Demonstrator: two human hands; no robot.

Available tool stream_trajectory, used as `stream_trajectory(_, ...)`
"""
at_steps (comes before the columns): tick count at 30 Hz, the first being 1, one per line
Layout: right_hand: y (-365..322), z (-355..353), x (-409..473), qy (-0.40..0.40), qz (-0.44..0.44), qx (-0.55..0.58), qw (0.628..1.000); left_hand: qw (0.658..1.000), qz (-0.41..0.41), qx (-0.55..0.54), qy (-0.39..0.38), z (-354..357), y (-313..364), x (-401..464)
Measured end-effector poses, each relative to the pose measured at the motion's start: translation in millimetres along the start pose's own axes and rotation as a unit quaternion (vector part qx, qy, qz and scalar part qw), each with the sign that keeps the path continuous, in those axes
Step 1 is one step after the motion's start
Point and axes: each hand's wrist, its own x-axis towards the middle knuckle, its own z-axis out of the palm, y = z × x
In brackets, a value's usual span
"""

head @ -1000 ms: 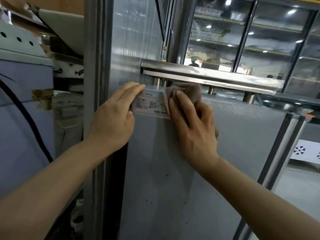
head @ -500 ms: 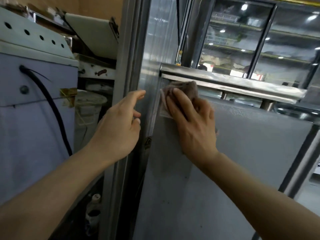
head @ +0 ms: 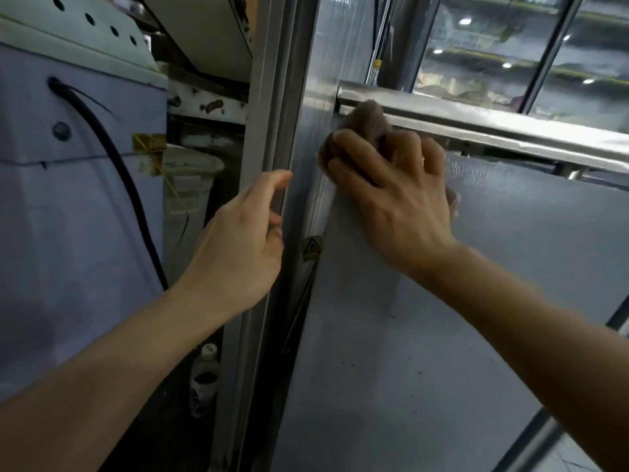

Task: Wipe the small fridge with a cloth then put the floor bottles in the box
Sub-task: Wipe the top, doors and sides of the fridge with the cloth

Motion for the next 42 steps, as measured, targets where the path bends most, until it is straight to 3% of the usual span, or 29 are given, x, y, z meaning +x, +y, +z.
stream_trajectory(3, -29.7, 14.3, -41.0, -0.020, -0.071, 0.018, 0.997, 1.000, -0.013, 0.001, -0.014, 4.5, -3.9, -9.9)
stream_trajectory(9, -92.4, 24.3, -134.8, -0.132, -0.181, 0.040, 0.974, 0.998, -0.038, 0.004, -0.040, 12.4, 1.8, -31.8)
stream_trajectory(12, -63.6, 12.1, -142.1, -0.097, -0.147, 0.034, 0.984, 0.997, -0.038, 0.004, -0.063, 23.9, 9.4, -37.0)
stream_trajectory(17, 27.2, -8.4, -103.5, 0.013, 0.031, -0.006, 0.999, 0.998, -0.012, 0.002, -0.068, 57.8, 23.1, -36.3)
stream_trajectory(20, 30.1, -1.1, -111.8, 0.060, 0.116, 0.004, 0.991, 0.997, -0.019, 0.056, -0.044, 79.0, 28.0, -40.7)
stream_trajectory(22, 2.7, 9.4, -146.0, 0.044, 0.104, 0.031, 0.993, 0.996, -0.028, 0.075, -0.029, 87.1, 28.8, -43.7)
stream_trajectory(25, -34.9, 17.3, -221.0, -0.041, -0.038, 0.061, 0.997, 0.994, -0.027, 0.100, -0.023, 91.9, 29.9, -46.0)
stream_trajectory(27, -37.9, 14.0, -256.0, -0.099, -0.103, 0.069, 0.987, 0.993, -0.030, 0.114, -0.030, 93.0, 31.6, -47.2)
stream_trajectory(29, -24.7, 6.0, -262.6, -0.114, -0.114, 0.075, 0.984, 0.989, -0.041, 0.140, -0.035, 94.5, 35.4, -48.8)
stream_trajectory(31, 1.1, -4.1, -247.2, -0.087, -0.083, 0.068, 0.990, 0.981, -0.037, 0.191, -0.021, 98.6, 44.4, -50.3)
stream_trajectory(35, 64.3, -22.0, -197.6, -0.014, 0.119, 0.092, 0.989, 0.973, 0.046, 0.226, -0.027, 121.3, 70.4, -51.7)
stream_trajectory(39, 72.0, -17.5, -201.1, 0.053, 0.109, 0.056, 0.991, 0.968, 0.083, 0.234, -0.050, 148.3, 82.8, -57.4)
stream_trajectory(42, 34.4, -3.2, -251.5, 0.029, 0.097, 0.080, 0.992, 0.964, 0.084, 0.249, -0.034, 156.6, 77.8, -59.8)
